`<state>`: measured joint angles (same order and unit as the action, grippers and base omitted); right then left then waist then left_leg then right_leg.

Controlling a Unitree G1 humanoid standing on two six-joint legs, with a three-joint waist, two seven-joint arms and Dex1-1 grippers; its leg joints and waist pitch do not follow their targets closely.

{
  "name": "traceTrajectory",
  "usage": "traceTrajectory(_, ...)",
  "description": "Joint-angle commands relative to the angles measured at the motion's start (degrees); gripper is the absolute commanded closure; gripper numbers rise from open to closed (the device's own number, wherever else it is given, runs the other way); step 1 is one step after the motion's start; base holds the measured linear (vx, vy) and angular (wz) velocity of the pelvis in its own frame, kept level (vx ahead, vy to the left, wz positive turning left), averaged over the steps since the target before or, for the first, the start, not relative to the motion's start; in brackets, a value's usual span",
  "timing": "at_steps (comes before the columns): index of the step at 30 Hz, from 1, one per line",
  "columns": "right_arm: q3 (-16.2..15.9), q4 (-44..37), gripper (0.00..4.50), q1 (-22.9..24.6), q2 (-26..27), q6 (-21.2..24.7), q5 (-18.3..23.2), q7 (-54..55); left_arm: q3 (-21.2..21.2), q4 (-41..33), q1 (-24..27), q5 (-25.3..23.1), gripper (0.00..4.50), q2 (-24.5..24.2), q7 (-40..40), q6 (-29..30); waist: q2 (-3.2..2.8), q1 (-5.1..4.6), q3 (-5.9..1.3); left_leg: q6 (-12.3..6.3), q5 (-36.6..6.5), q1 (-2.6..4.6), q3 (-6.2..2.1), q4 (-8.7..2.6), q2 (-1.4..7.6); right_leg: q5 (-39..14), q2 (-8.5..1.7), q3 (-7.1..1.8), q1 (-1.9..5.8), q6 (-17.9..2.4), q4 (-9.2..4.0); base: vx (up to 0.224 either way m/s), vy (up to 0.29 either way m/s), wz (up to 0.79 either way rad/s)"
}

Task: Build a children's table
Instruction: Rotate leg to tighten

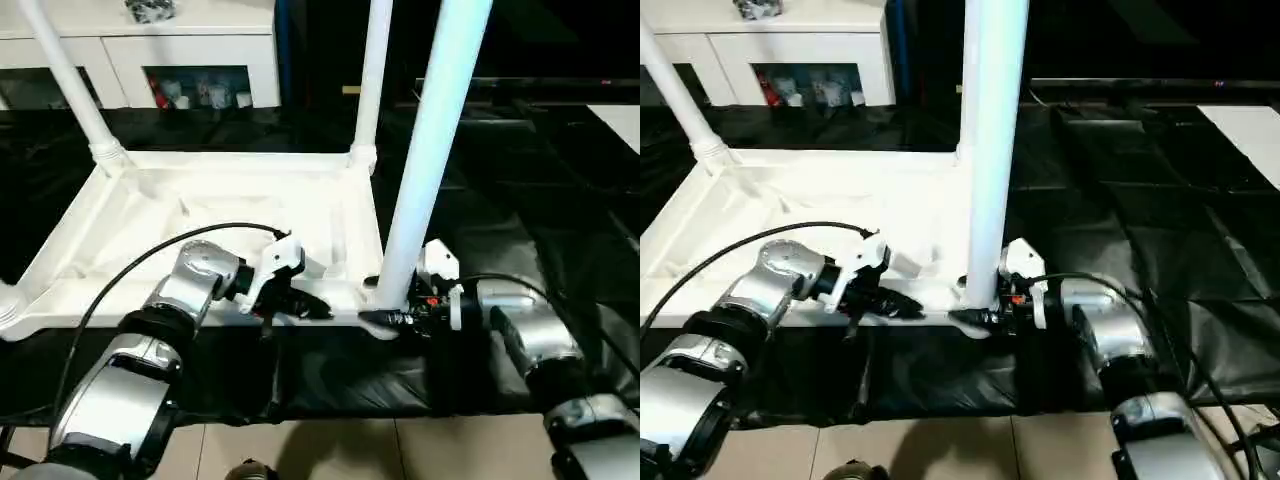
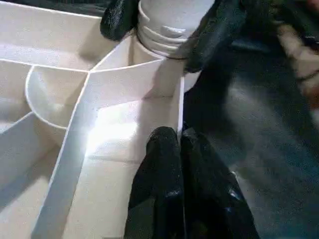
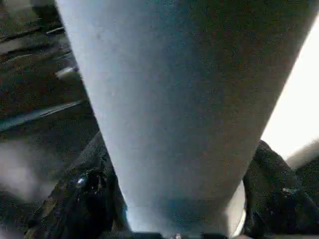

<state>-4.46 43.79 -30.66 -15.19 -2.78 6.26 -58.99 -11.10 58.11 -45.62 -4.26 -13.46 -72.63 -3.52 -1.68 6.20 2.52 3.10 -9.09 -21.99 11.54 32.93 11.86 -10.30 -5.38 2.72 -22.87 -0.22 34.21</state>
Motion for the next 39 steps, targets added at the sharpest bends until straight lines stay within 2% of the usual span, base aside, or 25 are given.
traceTrajectory(1, -0.4, 4.6, 1.78, -1.2, 5.0, 1.5, -2.4, 13.0, 1.0, 0.0, -3.0, 0.6, 4.50, 5.6, 8.4, 1.9, -0.04, -0.53, -3.09, 0.69, -20.0, 1.78, -0.96, -4.32, 1.45, -19.4, -3.10, -1.42, 1.83, -12.6, -4.56, 0.000, 0.000, 0.00)
traceTrajectory(2, 0.0, 5.0, 1.78, -1.4, 5.4, 1.7, -2.5, 14.7, 1.0, 0.1, -3.1, 0.5, 4.50, 6.1, 9.2, 2.2, 0.13, -0.87, -3.04, 1.52, -21.4, 2.00, -1.17, -4.42, 1.40, -22.4, -3.25, -1.45, 1.67, -11.5, -5.04, 0.000, 0.000, 0.00)
traceTrajectory(4, 2.2, 7.6, 1.78, -2.7, 8.2, 2.8, -3.3, 26.1, 1.1, 0.6, -3.6, 0.4, 4.50, 9.3, 14.5, 4.3, 0.07, -1.60, -3.11, 1.96, -20.8, 1.76, -1.25, -4.56, 1.38, -21.1, -2.99, -1.57, 1.58, -11.1, -4.98, 0.000, 0.000, 0.00)
traceTrajectory(5, 2.2, 7.6, 1.78, -2.7, 8.2, 2.8, -3.3, 26.1, 1.1, 0.6, -3.6, 0.4, 4.50, 9.3, 14.5, 4.3, 0.24, -1.70, -3.17, 1.77, -20.9, 1.78, -1.22, -4.52, 1.24, -20.8, -2.88, -1.51, 1.65, -11.0, -5.04, 0.000, 0.000, 0.00)
traceTrajectory(6, 2.7, 8.2, 1.78, -3.2, 9.1, 3.2, -3.4, 28.9, 1.3, 0.6, -3.7, 0.5, 4.50, 10.2, 16.0, 4.9, 0.56, -1.77, -3.21, 0.83, -20.4, 1.53, -1.14, -4.41, 1.09, -20.0, -2.81, -1.53, 1.87, -10.8, -5.11, 0.000, 0.000, 0.00)
traceTrajectory(8, 4.4, 10.7, 1.78, -5.4, 12.7, 3.7, -2.9, 36.3, 0.7, 0.6, -3.6, -0.4, 4.50, 12.9, 19.9, 4.7, 0.32, -2.10, -3.31, 0.26, -19.3, 1.54, -1.07, -4.28, 1.06, -18.2, -2.80, -1.67, 1.64, -11.3, -4.98, 0.000, 0.000, 0.00)
traceTrajectory(9, 4.3, 11.4, 1.78, -6.2, 13.7, 2.7, -3.4, 38.0, 0.2, 0.6, -3.5, -1.0, 4.50, 13.5, 20.7, 4.2, 0.02, -2.15, -3.29, 0.23, -19.3, 1.46, -1.11, -4.29, 1.01, -18.3, -2.82, -1.62, 1.67, -11.3, -5.02, 0.000, 0.000, 0.00)
traceTrajectory(11, 4.5, 12.0, 1.78, -6.9, 14.6, 0.9, -3.5, 39.2, 0.2, 0.7, -3.3, -1.1, 4.50, 13.7, 21.1, 4.1, 0.14, -2.30, -3.28, -0.06, -19.7, 1.55, -1.00, -4.19, 0.93, -18.7, -2.78, -1.57, 1.58, -10.9, -5.25, 0.000, 0.000, 0.00)
traceTrajectory(12, 4.5, 12.0, 1.78, -6.9, 14.6, 0.9, -3.5, 39.2, 0.2, 0.7, -3.3, -1.1, 4.50, 13.7, 21.1, 4.1, 0.07, -2.45, -3.35, -0.31, -19.4, 1.32, -1.06, -4.23, 0.91, -18.1, -2.77, -1.54, 1.77, -10.8, -5.16, 0.000, 0.000, 0.00)
traceTrajectory(13, 4.8, 12.5, 1.22, -7.2, 15.0, 0.3, -3.6, 40.1, 0.4, 0.6, -3.3, -1.1, 4.50, 13.9, 21.6, 4.4, -0.05, -2.55, -3.37, -0.52, -19.1, 1.28, -1.06, -4.26, 0.94, -17.4, -2.67, -1.50, 1.78, -10.8, -5.11, 0.000, 0.000, 0.00)
traceTrajectory(15, 5.0, 12.3, 1.06, -7.4, 15.1, -0.8, -3.5, 39.5, 0.4, 0.6, -3.2, -1.5, 4.50, 13.4, 21.8, 4.1, -0.08, -2.68, -3.35, -0.69, -19.7, 1.31, -1.05, -4.30, 0.99, -17.3, -2.64, -1.45, 1.77, -10.9, -5.16, 0.000, 0.000, 0.00)
traceTrajectory(18, 4.3, 11.7, 0.99, -7.0, 13.5, -1.9, -3.9, 36.1, 0.5, 0.1, -2.7, -1.5, 4.50, 11.6, 20.4, 3.1, -0.01, -2.69, -3.37, -1.04, -19.7, 1.22, -1.02, -4.29, 1.03, -16.3, -2.62, -1.48, 1.82, -11.2, -5.04, 0.000, 0.000, 0.00)
traceTrajectory(20, 4.0, 11.0, 0.74, -6.2, 11.5, -2.4, -3.5, 31.6, 0.2, -0.4, -2.1, -1.4, 4.50, 9.9, 17.4, 1.3, 0.06, -2.64, -3.39, -1.48, -19.5, 1.11, -1.00, -4.23, 0.95, -16.1, -2.62, -1.42, 2.02, -11.3, -5.06, 0.000, 0.000, 0.00)
traceTrajectory(22, 3.6, 10.6, 0.55, -5.7, 10.5, -2.9, -3.4, 29.6, 0.0, -0.7, -1.8, -1.2, 4.50, 9.1, 15.6, 0.3, 0.19, -2.53, -3.53, -2.17, -17.3, 0.77, -0.96, -4.10, 1.07, -13.2, -2.65, -1.40, 2.29, -11.8, -4.60, 0.000, 0.000, 0.00)
traceTrajectory(27, 0.0, 7.2, 0.55, -3.1, 4.9, -4.6, -3.6, 15.0, -0.9, -1.9, -0.8, -0.4, 4.50, 5.5, 5.8, -2.1, -0.02, -1.96, -3.77, -4.41, -13.6, 0.80, -0.55, -3.52, 1.30, -5.3, -2.43, -1.23, 2.45, -14.9, -3.73, 0.000, 0.000, 0.00)
traceTrajectory(29, -1.4, 4.8, 0.55, -1.7, 3.0, -4.8, -2.6, 7.5, -1.2, -1.9, -0.7, -0.4, 4.50, 4.3, 3.2, -2.6, 0.10, -1.42, -3.75, -5.28, -13.3, 0.89, -0.47, -3.36, 1.38, -4.0, -2.41, -1.24, 2.53, -15.3, -3.57, 0.000, 0.000, 0.00)
traceTrajectory(30, -2.0, 3.7, 0.55, -1.1, 2.3, -4.8, -2.2, 4.2, -1.1, -1.8, -0.7, -0.2, 4.50, 3.9, 2.2, -2.6, 0.10, -1.42, -3.75, -5.28, -13.3, 0.89, -0.47, -3.36, 1.38, -4.0, -2.41, -1.24, 2.53, -15.3, -3.57, 0.000, 0.000, 0.00)
traceTrajectory(32, -2.9, 1.4, 0.55, -0.1, 0.7, -3.5, -0.7, -2.2, -1.2, -1.5, -0.8, 0.1, 4.50, 3.0, -0.6, -3.2, 0.06, -0.83, -3.73, -5.47, -13.5, 1.10, -0.49, -3.44, 1.55, -3.5, -2.46, -1.27, 2.53, -15.9, -3.46, 0.000, 0.000, 0.00)
traceTrajectory(34, -3.5, 0.1, 0.55, 0.2, -0.4, -2.5, 0.3, -6.1, -1.3, -1.8, -0.6, 0.6, 4.50, 2.1, -3.3, -3.6, 0.26, -0.84, -3.65, -5.27, -14.3, 1.09, -0.53, -3.57, 1.55, -5.1, -2.51, -1.23, 2.56, -15.9, -3.54, 0.000, 0.000, 0.00)
traceTrajectory(36, -4.1, -0.6, 0.55, 0.3, -1.1, -1.9, 0.7, -8.4, -1.5, -2.2, -0.5, 1.1, 4.50, 1.6, -5.3, -3.4, 0.11, -0.79, -3.62, -4.90, -14.9, 1.16, -0.53, -3.60, 1.62, -6.4, -2.62, -1.29, 2.46, -16.0, -3.64, 0.000, 0.000, 0.00)
traceTrajectory(37, -4.6, -1.0, 0.71, 0.3, -1.8, -1.2, 1.0, -10.5, -1.7, -2.5, -0.4, 1.2, 4.50, 1.0, -7.0, -3.5, 0.27, -0.75, -3.55, -4.41, -15.6, 1.26, -0.49, -3.68, 1.63, -7.8, -2.62, -1.37, 2.38, -15.9, -3.79, 0.000, 0.000, 0.00)
traceTrajectory(39, -5.0, -1.2, 0.81, 0.3, -2.3, -0.8, 0.9, -12.3, -1.9, -2.8, -0.3, 1.4, 4.50, 0.6, -8.4, -3.5, 0.21, -0.72, -3.56, -4.05, -15.5, 1.23, -0.57, -3.73, 1.68, -8.6, -2.74, -1.38, 2.39, -15.7, -3.78, 0.000, 0.000, 0.00)
